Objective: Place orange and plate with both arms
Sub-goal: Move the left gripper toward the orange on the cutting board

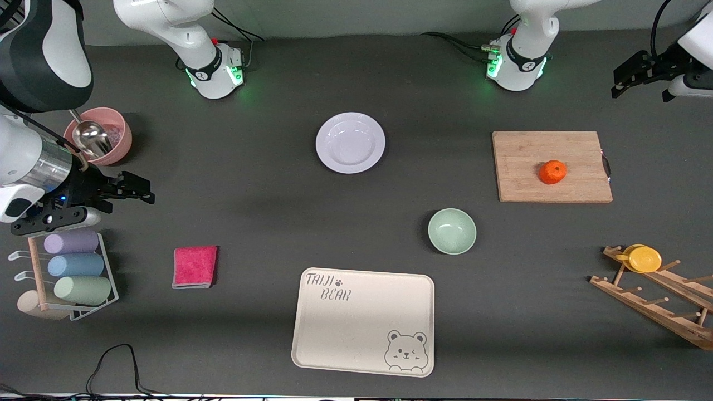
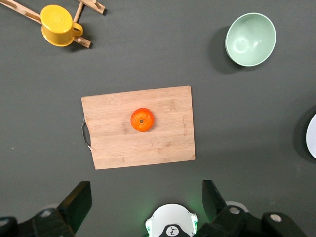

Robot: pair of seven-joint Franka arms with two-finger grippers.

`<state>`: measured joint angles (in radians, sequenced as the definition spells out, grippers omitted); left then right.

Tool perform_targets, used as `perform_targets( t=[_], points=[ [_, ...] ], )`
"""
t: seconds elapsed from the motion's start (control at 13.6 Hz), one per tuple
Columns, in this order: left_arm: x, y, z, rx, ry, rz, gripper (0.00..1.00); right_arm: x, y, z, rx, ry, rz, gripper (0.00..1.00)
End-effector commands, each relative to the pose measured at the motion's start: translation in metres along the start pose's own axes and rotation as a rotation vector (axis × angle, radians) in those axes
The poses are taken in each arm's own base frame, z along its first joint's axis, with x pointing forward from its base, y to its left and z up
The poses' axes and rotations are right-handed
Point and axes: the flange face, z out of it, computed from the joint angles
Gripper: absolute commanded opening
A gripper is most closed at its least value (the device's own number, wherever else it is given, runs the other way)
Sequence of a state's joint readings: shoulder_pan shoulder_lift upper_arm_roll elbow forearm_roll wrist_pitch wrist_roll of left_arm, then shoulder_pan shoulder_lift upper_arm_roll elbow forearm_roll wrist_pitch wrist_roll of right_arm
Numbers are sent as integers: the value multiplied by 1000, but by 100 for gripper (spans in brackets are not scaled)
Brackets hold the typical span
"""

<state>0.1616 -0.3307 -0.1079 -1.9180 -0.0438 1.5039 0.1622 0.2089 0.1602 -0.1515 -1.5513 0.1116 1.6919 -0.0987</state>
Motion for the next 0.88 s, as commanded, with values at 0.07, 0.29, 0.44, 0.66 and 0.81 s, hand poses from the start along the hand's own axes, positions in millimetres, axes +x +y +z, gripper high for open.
perform_targets(
  t=[0.07, 0.29, 0.44, 0.66, 0.81],
  points=[
    [29, -37, 54, 1, -31, -63, 100, 4, 5, 8, 4, 6, -2, 100],
    [39, -47, 118, 71, -26, -56, 100, 4, 4, 7, 6, 7, -4, 100],
    [32, -60, 163, 72, -1, -80, 100, 5, 5, 10, 4, 4, -2, 100],
    [21, -60, 218, 70, 37, -84, 100, 7, 8, 14, 3, 3, 2, 100],
    [12, -58, 254, 71, 76, -97, 100, 7, 8, 16, 3, 0, 2, 100]
  ],
)
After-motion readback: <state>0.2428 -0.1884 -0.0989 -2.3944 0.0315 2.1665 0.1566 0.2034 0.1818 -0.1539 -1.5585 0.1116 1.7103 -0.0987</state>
